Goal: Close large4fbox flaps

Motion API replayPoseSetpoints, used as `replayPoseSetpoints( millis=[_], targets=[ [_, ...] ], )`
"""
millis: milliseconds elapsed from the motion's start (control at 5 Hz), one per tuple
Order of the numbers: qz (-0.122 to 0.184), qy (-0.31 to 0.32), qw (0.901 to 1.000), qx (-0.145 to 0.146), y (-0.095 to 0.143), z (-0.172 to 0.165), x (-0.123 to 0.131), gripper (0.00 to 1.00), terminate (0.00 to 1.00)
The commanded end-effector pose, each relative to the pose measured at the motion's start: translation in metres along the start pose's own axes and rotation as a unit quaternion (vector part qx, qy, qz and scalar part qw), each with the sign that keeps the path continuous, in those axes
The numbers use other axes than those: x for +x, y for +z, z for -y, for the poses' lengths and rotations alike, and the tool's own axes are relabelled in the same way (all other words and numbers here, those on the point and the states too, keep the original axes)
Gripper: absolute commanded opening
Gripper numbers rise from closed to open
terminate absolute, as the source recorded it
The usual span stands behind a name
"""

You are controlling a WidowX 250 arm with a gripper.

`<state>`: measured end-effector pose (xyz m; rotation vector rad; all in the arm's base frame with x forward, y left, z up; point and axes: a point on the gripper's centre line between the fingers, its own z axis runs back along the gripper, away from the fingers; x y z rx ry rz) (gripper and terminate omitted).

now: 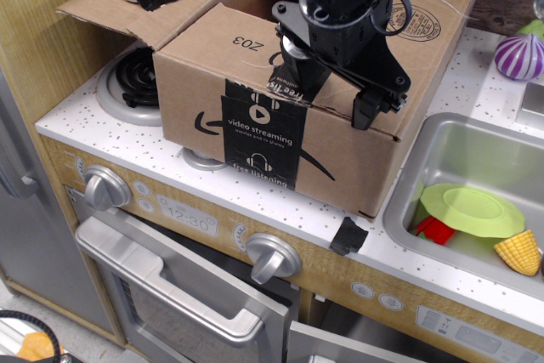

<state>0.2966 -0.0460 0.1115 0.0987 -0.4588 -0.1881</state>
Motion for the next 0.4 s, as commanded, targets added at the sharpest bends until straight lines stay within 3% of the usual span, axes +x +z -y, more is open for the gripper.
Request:
replayPoseSetpoints(
  millis=[0, 200],
  targets=[
    [-0.013, 0.017, 0.9995, -0.025, -0.0217, -0.0027, -0.0096, 1.0, 0.0],
    [-0.015, 0.017, 0.9996, -0.017, -0.0187, 0.0048, -0.0105, 1.0, 1.0]
  ],
)
